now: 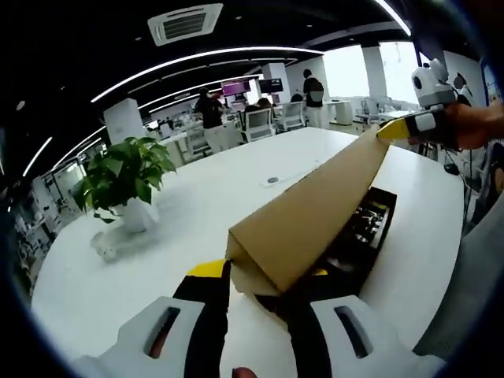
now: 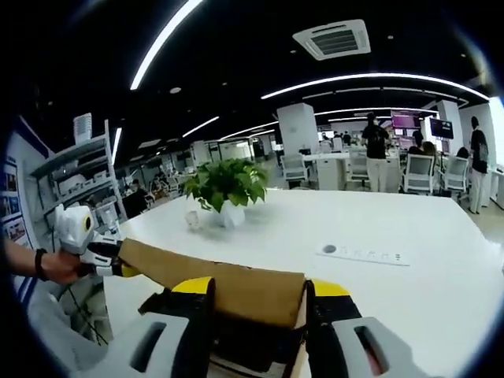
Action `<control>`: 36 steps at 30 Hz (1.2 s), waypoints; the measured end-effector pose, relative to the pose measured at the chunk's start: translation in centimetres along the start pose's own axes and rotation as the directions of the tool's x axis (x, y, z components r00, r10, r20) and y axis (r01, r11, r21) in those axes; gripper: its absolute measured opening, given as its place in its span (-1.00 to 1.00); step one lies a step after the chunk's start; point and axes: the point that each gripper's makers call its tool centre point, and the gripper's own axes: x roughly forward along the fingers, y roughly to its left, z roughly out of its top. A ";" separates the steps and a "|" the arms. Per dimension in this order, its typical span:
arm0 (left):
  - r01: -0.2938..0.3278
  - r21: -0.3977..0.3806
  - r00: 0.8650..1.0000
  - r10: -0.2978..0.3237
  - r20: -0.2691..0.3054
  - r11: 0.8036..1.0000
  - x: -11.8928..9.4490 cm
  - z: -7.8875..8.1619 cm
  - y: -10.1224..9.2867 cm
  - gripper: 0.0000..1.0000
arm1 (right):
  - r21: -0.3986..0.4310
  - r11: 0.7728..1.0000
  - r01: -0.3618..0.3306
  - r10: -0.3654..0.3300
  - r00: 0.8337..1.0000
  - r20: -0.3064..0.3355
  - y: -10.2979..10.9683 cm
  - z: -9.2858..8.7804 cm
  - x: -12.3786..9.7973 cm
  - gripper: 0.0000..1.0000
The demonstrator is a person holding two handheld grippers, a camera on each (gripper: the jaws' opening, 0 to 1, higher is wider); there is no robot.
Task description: Operate the shoe box by opening the lid, removing the specified soft item, and placing it in the target area until the item is outside and the box remains undamaged.
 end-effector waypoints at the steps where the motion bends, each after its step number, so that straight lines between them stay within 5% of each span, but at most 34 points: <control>1: -0.013 0.003 1.000 0.013 0.002 1.000 0.0 0.3 0.4 -0.62 | -0.012 1.000 -0.014 0.014 1.000 0.000 0.1 0.2 -0.1 -0.15; 10: -0.010 -0.076 1.000 0.011 0.017 0.997 0.5 1.9 1.9 -0.74 | -0.065 0.997 -0.045 0.043 0.998 -0.039 -0.7 -0.6 0.5 -0.20; 14: -0.012 -0.081 1.000 0.013 0.021 0.997 0.9 2.4 2.5 -0.77 | -0.029 1.000 -0.004 0.004 1.000 -0.020 -2.0 -0.2 1.6 -0.34; 21: -0.020 -0.072 1.000 0.021 0.021 0.997 2.2 3.0 3.7 -0.81 | -0.012 0.999 0.047 -0.048 0.996 -0.075 -4.3 -1.4 4.2 -0.62; 29: -0.013 -0.065 1.000 0.013 -0.006 0.998 3.6 2.3 4.2 -0.85 | 0.002 0.995 0.096 -0.095 0.991 -0.093 -6.2 -1.8 6.2 -0.95; 36: -0.015 -0.094 1.000 0.013 -0.026 0.995 4.8 1.3 5.0 -0.92 | -0.001 0.995 0.097 -0.097 0.989 -0.112 -7.1 -2.0 7.7 -1.00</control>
